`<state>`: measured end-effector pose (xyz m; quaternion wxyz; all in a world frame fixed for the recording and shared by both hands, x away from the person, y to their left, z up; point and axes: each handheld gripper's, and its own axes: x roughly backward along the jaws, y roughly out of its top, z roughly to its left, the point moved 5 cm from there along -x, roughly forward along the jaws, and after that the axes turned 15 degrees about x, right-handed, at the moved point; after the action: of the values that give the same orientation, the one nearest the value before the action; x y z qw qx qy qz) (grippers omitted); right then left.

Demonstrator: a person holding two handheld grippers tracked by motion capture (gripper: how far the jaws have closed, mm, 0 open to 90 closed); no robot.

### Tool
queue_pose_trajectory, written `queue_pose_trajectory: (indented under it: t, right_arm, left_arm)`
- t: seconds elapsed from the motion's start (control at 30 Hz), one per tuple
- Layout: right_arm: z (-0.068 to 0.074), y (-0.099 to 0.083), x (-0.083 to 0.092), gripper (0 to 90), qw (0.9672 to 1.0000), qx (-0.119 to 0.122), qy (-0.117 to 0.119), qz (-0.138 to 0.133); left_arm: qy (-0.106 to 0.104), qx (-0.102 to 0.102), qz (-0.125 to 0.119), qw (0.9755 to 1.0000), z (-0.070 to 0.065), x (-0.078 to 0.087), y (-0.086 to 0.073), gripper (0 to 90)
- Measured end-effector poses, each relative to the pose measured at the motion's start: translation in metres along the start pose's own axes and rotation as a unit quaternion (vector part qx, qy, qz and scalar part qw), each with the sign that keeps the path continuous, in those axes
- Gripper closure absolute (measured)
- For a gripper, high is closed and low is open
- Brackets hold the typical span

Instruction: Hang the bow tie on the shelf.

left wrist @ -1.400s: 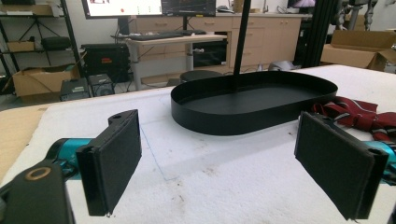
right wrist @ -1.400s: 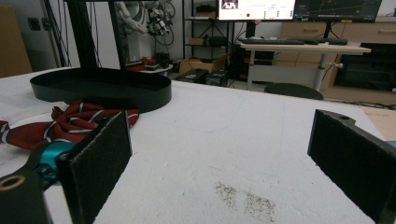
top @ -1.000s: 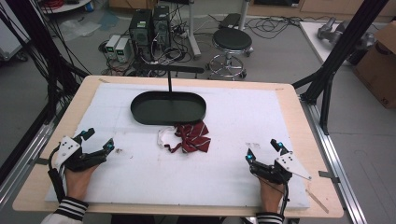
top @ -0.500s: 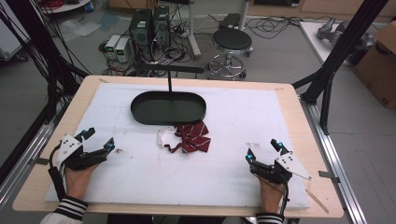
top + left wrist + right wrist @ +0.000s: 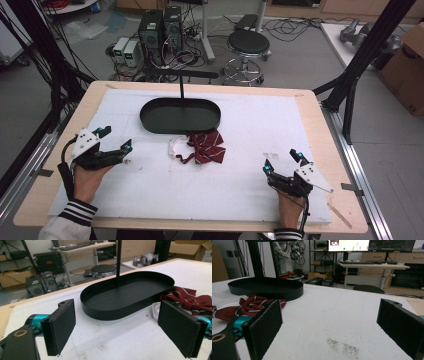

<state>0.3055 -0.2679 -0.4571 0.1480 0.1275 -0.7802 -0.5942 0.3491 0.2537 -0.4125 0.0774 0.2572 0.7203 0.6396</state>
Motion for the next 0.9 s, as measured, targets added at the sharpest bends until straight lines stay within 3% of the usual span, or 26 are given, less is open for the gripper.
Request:
queue_pose_trajectory:
  t: [0.23,0.43,0.57,0.67,0.83,0.9]
  right_arm:
    - [-0.001,0.000,0.000,5.3,1.0000,-0.001,0.002,0.000]
    - [-0.001,0.000,0.000,5.2,1.0000,-0.002,0.002,0.000]
    - [0.000,0.000,0.000,5.3,1.0000,-0.003,0.002,-0.001]
    - [0.000,0.000,0.000,5.3,1.0000,-0.001,0.001,-0.001]
    - [0.000,0.000,0.000,5.3,1.0000,-0.002,0.003,-0.001]
    - [-0.001,0.000,0.000,5.2,1.0000,-0.001,0.002,-0.003]
  left_arm:
    - [-0.020,-0.002,0.045,0.9988,-0.017,-0.021,0.012,15.4]
    - [-0.031,-0.006,0.081,0.9962,-0.035,-0.047,0.018,15.4]
    - [-0.039,-0.017,0.112,0.9928,-0.048,-0.062,0.020,15.4]
    - [-0.057,-0.022,0.127,0.9901,-0.056,-0.071,0.020,15.5]
    - [-0.051,-0.027,0.153,0.9865,-0.059,-0.082,0.016,16.0]
    - [-0.046,-0.035,0.171,0.9836,-0.060,-0.086,0.012,16.0]
